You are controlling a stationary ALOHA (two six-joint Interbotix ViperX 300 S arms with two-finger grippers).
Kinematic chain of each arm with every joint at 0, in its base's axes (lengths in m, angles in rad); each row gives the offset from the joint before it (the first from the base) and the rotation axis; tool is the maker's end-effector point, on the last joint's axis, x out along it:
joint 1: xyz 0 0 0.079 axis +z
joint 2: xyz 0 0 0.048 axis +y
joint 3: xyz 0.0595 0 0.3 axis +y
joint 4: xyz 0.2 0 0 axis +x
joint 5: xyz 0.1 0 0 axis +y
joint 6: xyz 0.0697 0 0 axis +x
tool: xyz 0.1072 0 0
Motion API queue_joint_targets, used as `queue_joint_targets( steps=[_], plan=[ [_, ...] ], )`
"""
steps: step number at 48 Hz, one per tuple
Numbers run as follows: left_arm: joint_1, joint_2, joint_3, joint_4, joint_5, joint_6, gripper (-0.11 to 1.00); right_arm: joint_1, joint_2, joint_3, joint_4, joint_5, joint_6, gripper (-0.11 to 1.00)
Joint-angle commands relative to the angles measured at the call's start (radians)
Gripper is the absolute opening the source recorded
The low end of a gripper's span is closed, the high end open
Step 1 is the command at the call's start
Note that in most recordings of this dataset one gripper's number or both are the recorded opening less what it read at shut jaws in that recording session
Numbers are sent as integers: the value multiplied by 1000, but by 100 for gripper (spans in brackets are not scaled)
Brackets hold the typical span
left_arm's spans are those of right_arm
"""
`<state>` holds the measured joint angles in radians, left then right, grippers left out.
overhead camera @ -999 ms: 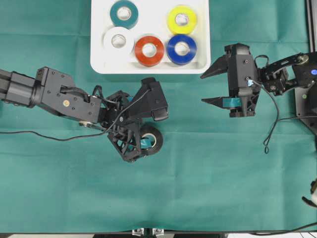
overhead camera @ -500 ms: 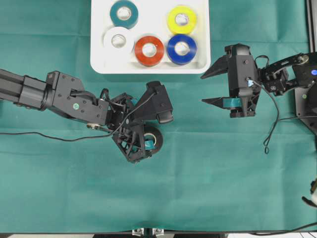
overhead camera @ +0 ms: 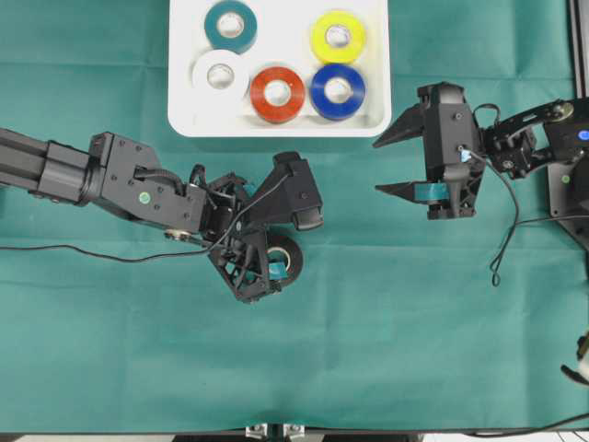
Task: Put the tape alternately from left to right into the white case.
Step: 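Lower the left gripper onto the black tape roll and grasp it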
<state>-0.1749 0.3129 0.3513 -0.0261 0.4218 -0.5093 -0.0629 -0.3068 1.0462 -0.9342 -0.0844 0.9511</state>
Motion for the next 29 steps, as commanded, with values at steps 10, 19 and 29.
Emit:
queue_joint_targets(
  steps=[10, 19, 29],
  plan=[
    [12, -48, 9, 8, 26, 8, 65, 9, -14, -6, 3, -9, 0, 77],
    [18, -34, 12, 8, 26, 9, 65, 20, -14, -8, 3, -9, 0, 77],
    [26, -34, 9, 8, 26, 8, 65, 20, -14, -8, 3, -11, 0, 77]
  ],
)
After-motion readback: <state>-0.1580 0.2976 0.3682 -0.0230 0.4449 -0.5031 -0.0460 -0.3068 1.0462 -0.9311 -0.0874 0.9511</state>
